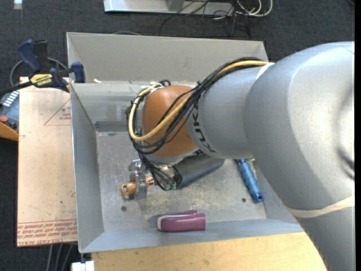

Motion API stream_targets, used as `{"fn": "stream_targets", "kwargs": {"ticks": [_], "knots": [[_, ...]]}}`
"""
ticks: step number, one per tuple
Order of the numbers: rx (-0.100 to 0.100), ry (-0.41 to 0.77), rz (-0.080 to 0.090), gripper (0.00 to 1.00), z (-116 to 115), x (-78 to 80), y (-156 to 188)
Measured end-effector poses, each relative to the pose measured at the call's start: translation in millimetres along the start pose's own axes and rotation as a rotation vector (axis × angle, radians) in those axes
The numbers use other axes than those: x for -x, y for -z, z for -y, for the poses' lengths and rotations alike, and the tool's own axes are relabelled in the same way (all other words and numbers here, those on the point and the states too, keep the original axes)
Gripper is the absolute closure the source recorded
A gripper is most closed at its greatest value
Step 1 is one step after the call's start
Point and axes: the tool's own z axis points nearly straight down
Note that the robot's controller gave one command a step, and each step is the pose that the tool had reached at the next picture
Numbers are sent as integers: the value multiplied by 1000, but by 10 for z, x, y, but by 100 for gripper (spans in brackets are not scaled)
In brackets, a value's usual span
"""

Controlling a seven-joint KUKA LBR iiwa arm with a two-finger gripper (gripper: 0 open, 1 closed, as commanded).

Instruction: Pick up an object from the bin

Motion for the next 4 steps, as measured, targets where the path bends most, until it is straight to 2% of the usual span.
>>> {"fn": "stream_targets", "kwargs": {"ticks": [1, 2, 3, 4], "knots": [[0, 0, 0, 100, 2, 0, 0], [0, -17, -3, 100, -54, -19, 967], [2, -2, 7, 100, -117, 33, 966], [1, 32, -2, 100, 677, 14, 819]]}}
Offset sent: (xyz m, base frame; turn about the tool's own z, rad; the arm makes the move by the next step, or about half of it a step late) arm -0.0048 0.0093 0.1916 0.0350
